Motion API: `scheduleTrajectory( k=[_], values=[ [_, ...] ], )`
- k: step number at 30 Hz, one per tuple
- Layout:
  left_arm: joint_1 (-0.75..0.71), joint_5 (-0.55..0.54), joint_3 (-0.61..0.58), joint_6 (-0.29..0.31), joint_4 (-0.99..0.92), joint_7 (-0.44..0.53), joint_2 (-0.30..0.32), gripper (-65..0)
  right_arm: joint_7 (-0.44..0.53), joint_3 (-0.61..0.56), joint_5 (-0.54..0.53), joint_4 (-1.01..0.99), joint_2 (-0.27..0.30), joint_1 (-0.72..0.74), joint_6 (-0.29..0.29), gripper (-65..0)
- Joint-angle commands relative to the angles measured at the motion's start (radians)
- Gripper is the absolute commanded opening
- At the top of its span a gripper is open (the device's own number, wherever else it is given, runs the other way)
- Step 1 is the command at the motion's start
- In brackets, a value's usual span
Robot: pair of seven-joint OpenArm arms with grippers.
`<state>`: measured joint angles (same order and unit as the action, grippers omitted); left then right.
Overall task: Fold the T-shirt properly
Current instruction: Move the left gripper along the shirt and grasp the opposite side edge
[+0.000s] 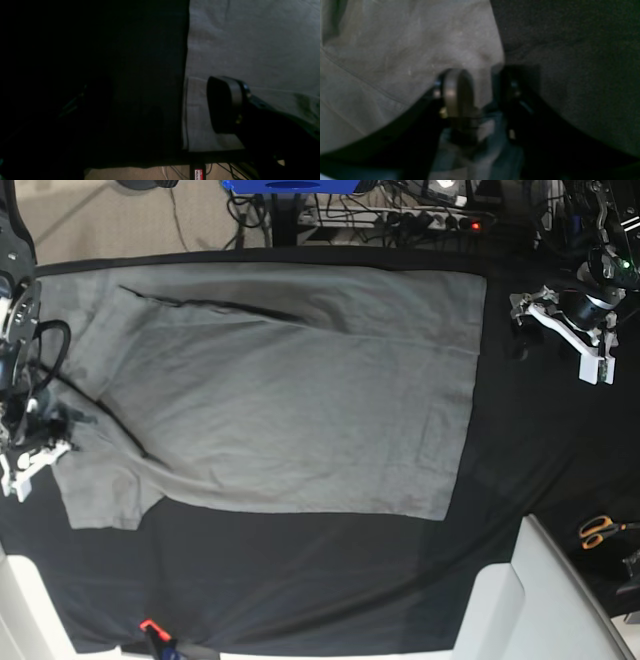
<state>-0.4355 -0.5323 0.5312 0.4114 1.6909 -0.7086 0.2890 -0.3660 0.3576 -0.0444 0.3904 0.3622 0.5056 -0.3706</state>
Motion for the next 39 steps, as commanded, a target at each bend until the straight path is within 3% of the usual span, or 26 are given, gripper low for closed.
scheduleTrajectory(
  k=[1, 6, 9, 15, 21, 25, 28, 34, 39],
  values=[
    [0.0, -0.016, 0.008, 0.001, 0.015, 0.016, 0.017, -7.9, 0.012, -0.001, -0.007, 0.011, 0.016, 0.029, -0.003, -50.4],
    [0.005, -0.016, 0.008, 0.001, 0.015, 0.016, 0.019, -7.9, 0.012, -0.001, -0.007, 0.015, 0.016, 0.029, -0.003, -65.0],
    [0.053, 0.01, 0.0, 0.001, -0.012, 0.016, 0.019, -7.9, 0.012, -0.001, -0.007, 0.017, 0.016, 0.029, -0.003, -64.8],
    [0.29, 0.271, -0.004, 0.001, -0.191, 0.014, 0.019, -8.1, 0.012, -0.001, -0.007, 0.017, 0.016, 0.031, -0.003, -64.8],
    [0.643, 0.377, -0.049, 0.002, -0.605, 0.014, 0.045, -7.6, 0.012, -0.001, -0.007, 0.017, 0.008, 0.031, -0.006, -64.8],
    [0.849, 0.347, -0.22, 0.002, -0.941, 0.022, 0.074, -7.6, 0.012, -0.001, -0.007, 0.017, 0.008, 0.031, -0.009, -64.8],
    [0.936, 0.277, -0.3, 0.002, -1.043, 0.045, 0.059, -7.4, 0.012, -0.001, -0.007, 0.017, 0.008, 0.031, -0.009, -64.8],
    [0.987, 0.159, -0.359, 0.002, -1.073, 0.066, 0.023, -7.2, 0.011, -0.001, -0.007, 0.017, 0.013, 0.029, -0.011, -64.8],
    [1.068, 0.157, -0.359, 0.002, -1.287, 0.1, -0.006, -7.6, 0.011, -0.001, -0.007, 0.017, 0.013, 0.029, -0.011, -64.8]
  ],
)
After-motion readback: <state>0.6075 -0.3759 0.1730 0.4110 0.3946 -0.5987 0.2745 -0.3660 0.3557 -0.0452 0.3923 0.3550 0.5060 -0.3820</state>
